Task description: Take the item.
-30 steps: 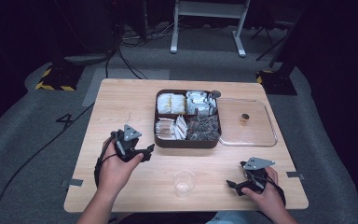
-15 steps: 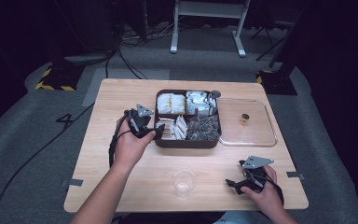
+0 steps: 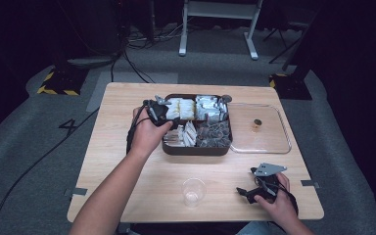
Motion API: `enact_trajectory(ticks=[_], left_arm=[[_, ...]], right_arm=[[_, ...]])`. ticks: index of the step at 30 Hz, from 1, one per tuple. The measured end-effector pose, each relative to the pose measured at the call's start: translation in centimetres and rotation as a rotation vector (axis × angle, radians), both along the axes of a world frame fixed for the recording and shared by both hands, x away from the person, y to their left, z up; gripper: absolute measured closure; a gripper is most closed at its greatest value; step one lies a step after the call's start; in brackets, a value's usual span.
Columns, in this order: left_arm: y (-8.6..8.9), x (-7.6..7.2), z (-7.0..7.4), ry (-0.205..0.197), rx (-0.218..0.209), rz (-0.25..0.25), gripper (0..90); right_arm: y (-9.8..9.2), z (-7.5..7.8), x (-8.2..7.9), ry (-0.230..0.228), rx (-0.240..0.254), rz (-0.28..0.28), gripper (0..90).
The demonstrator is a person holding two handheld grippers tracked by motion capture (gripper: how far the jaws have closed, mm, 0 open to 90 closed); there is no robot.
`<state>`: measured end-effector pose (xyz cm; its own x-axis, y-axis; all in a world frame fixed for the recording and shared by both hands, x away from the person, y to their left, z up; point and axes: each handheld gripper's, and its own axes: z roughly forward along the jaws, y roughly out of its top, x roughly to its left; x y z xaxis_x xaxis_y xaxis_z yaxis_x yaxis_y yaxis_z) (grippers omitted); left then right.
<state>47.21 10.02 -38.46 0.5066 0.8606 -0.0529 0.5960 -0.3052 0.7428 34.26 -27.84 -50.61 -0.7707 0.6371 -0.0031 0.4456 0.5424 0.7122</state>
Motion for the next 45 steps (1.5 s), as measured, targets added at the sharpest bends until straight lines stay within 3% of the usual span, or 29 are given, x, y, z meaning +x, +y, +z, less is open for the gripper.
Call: enact_trajectory(ticks=[6,9,12,14,18,20,23,33,38,45], left_arm=[[-1.5,2.4,-0.6,0.022,-0.054,0.014,42.3],[-2.1,3.9,-1.1,0.021,-0.038,0.027,39.9],[-2.4,4.7,-1.6,0.028,-0.051,0.051,40.4],[-2.4,5.7,-2.2,0.068,-0.038,0.078,42.1],[-2.5,6.9,-3.2,0.094,-0.014,0.093,38.6],[-2.6,7.1,-3.4,0.086,-0.004,0.089,38.4],[-3.1,7.4,-4.1,0.118,-0.022,0.085,39.8],[-4.3,8.4,-6.4,0.173,-0.009,0.064,49.3],[-4.1,8.8,-6.8,0.201,-0.038,0.069,52.9],[-4.2,9.2,-7.2,0.212,-0.033,0.041,65.3]], right_arm=[[0.0,0.0,0.2,-0.002,-0.001,0.007,1.1],[0.1,0.0,0.2,-0.001,-0.001,0.007,1.0],[0.1,0.0,0.2,-0.001,0.001,0.005,1.1],[0.1,0.0,0.2,-0.001,0.001,0.004,1.1],[0.1,0.0,0.2,-0.001,0.001,0.006,1.1],[0.1,0.0,0.2,-0.001,0.001,0.008,1.1],[0.1,0.0,0.3,-0.001,0.001,0.015,1.1],[0.0,0.0,0.4,0.001,0.003,0.031,1.1],[0.0,0.0,0.4,0.001,0.002,0.033,1.1],[0.0,0.0,0.5,0.001,0.001,0.032,1.1]])
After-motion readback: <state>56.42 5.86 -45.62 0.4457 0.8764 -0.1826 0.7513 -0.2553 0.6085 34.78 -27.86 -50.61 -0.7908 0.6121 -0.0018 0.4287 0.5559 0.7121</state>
